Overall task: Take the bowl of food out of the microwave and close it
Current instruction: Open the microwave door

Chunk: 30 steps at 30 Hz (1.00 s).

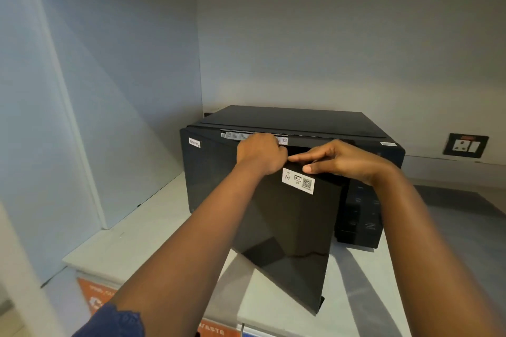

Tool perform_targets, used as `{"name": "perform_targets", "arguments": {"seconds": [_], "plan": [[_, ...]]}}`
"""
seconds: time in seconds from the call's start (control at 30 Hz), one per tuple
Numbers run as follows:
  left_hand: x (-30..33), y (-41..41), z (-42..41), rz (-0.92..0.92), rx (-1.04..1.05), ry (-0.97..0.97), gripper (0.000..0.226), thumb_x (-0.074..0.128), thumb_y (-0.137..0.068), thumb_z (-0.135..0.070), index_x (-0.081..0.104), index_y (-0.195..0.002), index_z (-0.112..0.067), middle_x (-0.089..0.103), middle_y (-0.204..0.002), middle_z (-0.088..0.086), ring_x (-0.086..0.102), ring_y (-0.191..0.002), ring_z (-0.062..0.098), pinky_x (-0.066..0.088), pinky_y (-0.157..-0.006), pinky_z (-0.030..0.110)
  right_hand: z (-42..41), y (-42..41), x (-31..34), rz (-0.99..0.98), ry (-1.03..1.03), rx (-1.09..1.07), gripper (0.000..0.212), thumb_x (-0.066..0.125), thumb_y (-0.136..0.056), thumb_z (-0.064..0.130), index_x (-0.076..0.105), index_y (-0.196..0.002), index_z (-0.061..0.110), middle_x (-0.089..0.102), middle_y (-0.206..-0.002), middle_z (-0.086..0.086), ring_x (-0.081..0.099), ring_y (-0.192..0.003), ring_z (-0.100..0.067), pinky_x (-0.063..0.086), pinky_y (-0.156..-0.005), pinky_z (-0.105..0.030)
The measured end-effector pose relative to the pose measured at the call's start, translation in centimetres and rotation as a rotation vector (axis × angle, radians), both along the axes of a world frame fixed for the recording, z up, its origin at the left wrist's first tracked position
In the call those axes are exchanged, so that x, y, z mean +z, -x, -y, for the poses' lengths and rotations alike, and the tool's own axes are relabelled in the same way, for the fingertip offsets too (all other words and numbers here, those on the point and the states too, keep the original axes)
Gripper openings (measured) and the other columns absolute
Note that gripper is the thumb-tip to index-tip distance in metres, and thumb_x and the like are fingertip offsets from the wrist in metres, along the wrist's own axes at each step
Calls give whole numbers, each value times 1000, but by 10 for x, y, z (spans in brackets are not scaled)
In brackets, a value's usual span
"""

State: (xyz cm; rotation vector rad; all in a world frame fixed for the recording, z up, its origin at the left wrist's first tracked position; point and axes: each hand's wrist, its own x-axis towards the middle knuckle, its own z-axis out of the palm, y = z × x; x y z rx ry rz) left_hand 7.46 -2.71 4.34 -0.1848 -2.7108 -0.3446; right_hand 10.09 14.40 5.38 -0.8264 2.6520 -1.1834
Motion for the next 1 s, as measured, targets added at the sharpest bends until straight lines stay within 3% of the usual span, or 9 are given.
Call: {"name": "perform_targets", "arguments": {"seconds": [0.07, 0.17, 0.27, 0.43, 0.57, 0.73, 0.8, 0.9, 1.0], "plan": [[6, -4, 11, 165, 89, 50, 45, 38, -92, -38, 60, -121, -12, 57, -133, 13, 49, -124, 32, 44, -93, 39, 11, -4, 4, 24, -26, 50, 31, 66, -78, 26, 63, -102, 46, 67, -119, 5, 58, -112, -19, 50, -93, -35], [11, -9, 30, 318, 193, 113, 56, 34, -94, -43, 47, -136, -7, 37, -150, 17, 24, -142, 37, 31, -111, 44, 32, -11, 6, 63, -29, 127, 30, 68, -76, 27, 65, -96, 48, 65, -123, -3, 62, -104, -14, 52, -68, -14], [14, -15, 49, 369, 217, 130, 55, 35, -94, -41, 49, -133, -4, 41, -147, 19, 34, -137, 38, 33, -110, 43, 54, -17, 5, 115, 22, 219, 30, 71, -72, 23, 67, -96, 41, 65, -121, -11, 66, -100, -15, 54, -62, -12], [21, -31, 78, 421, 172, 213, 48, 42, -94, -41, 61, -119, -4, 59, -129, 17, 56, -115, 31, 44, -86, 34, 90, -22, 2, 132, 77, 367, 26, 70, -74, 18, 69, -96, 32, 71, -102, -10, 66, -86, -11, 57, -68, -19], [24, -49, 105, 466, 182, 228, 51, 43, -95, -37, 50, -133, -3, 44, -146, 15, 48, -127, 31, 41, -100, 36, 126, -26, -4, 93, 86, 436, 25, 65, -81, 18, 69, -105, 24, 70, -71, 20, 66, -76, -6, 59, -70, -23], [24, -68, 139, 429, 159, 157, 64, 50, -93, -25, 23, -148, -5, 24, -157, 13, 31, -141, 28, 30, -114, 37, 169, -36, -9, 48, 75, 516, 31, 60, -86, 15, 63, -116, 20, 64, -82, 13, 65, -75, -5, 59, -71, -22], [24, -74, 154, 422, 152, 126, 64, 51, -93, -24, 24, -148, -6, 28, -156, 13, 31, -142, 27, 29, -116, 37, 184, -41, -10, 21, 47, 539, 34, 58, -87, 14, 59, -119, 22, 65, -88, 8, 65, -79, -7, 59, -71, -22], [24, -83, 177, 422, 138, 65, 65, 50, -94, -31, 24, -149, -9, 28, -157, 8, 28, -143, 24, 23, -116, 34, 203, -46, -13, -51, -5, 560, 38, 56, -88, 16, 54, -125, 28, 69, -101, -14, 67, -87, -19, 59, -78, -28], [26, -90, 195, 460, 113, 52, 67, 49, -94, -37, 22, -150, -12, 26, -158, 5, 25, -144, 22, 21, -117, 32, 215, -48, -16, -115, -35, 575, 43, 55, -89, 18, 48, -128, 33, 70, -98, -15, 68, -88, -27, 57, -83, -33]]}}
